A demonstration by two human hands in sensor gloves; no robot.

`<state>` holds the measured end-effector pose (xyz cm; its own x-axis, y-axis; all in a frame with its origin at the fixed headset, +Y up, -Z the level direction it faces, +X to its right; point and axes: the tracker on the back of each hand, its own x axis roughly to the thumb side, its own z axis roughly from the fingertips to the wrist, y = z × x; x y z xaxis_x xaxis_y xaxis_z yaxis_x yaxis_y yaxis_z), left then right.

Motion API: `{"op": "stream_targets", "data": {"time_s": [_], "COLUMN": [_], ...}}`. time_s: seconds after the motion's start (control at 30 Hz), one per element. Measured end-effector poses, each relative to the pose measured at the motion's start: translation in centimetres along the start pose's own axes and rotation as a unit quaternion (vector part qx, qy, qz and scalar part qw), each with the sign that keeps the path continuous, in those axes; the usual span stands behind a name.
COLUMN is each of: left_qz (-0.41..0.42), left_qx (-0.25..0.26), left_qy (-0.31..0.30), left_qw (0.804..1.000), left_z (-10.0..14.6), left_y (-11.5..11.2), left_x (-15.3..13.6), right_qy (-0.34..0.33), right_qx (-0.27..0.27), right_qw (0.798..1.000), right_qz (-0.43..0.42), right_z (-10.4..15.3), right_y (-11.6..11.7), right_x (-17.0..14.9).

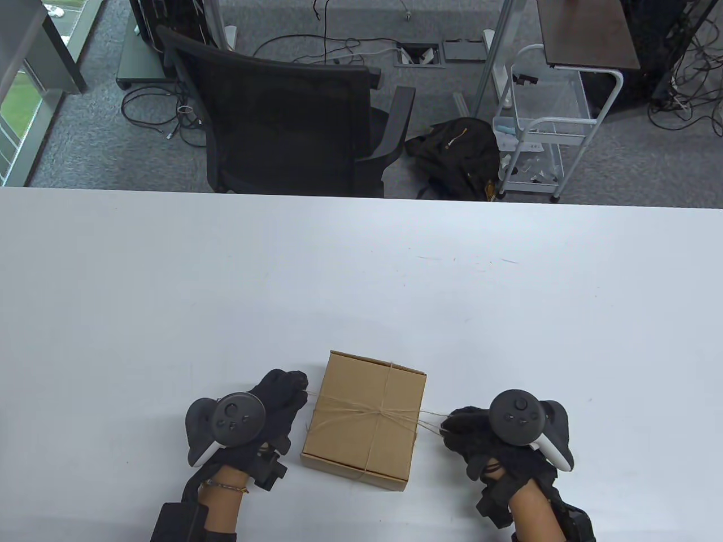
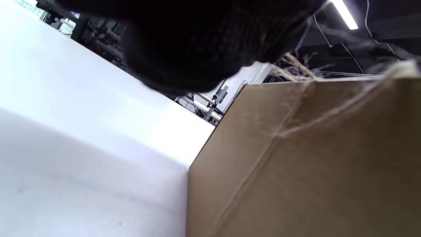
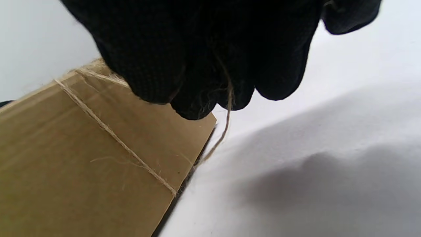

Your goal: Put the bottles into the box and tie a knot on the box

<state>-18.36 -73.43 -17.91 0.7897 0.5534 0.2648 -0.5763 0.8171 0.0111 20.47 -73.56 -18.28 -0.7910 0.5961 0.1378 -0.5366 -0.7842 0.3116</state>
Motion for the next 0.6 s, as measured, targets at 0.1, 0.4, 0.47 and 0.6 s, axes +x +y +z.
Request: {"op": "stream_targets", "data": {"time_s": [0.1, 0.4, 0.47, 0.6], "left_qz": [-0.011, -0.007, 0.004, 0.005], "left_qx": [-0.005, -0.012, -0.011, -0.008], "left_qy": [0.006, 0.014, 0.014, 0.029], "left_qw": [1.0, 1.0, 1.0, 1.0], "left_z": [-0.2, -0.2, -0.2, -0.3], "left_y": [0.0, -0.1, -0.2, -0.1], "left_x": [-0.2, -1.4, -1.6, -2.2], "right_qy": [0.013, 0.059, 0.064, 0.049], "right_qx": [0.0, -0.042, -0.055, -0.099], "right_qw": [1.0, 0.994, 0.989, 0.96], "right_qz": [0.001, -0.08, -0.118, -0.259], "right_z": [-0.1, 0.3, 0.5, 1.2], "right_y": [-0.1, -1.5, -2.2, -3.4], "right_x": [-0.4, -3.3, -4.3, -6.6]}}
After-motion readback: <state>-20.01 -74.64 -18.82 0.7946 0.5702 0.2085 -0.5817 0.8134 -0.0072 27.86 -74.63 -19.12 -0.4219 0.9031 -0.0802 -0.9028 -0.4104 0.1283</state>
